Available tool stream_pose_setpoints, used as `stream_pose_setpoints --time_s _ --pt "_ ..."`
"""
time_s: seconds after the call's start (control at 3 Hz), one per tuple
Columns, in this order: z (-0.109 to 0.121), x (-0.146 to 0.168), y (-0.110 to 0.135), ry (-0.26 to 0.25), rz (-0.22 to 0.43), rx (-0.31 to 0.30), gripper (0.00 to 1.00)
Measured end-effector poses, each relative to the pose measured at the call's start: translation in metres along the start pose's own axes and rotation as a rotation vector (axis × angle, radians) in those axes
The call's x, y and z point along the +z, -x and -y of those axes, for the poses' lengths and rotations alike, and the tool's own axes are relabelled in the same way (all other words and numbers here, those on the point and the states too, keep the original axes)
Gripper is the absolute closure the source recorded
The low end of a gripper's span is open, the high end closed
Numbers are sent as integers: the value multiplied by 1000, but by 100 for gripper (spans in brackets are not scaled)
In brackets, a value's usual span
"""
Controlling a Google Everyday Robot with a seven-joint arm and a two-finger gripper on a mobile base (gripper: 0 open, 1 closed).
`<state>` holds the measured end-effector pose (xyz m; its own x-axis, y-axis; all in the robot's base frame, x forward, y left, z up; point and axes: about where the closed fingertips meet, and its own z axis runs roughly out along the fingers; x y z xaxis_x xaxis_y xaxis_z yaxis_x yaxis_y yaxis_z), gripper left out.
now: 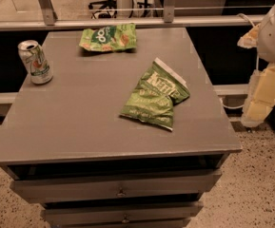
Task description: Move green jalapeno chip bag near green rice chip bag
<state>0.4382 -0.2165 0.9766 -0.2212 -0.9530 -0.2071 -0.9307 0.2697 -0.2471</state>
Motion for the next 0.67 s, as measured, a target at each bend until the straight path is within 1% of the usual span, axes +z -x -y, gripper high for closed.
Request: stream_pose_setpoints --time_s 0.67 --pt "1 2 1 -9 6 2 0"
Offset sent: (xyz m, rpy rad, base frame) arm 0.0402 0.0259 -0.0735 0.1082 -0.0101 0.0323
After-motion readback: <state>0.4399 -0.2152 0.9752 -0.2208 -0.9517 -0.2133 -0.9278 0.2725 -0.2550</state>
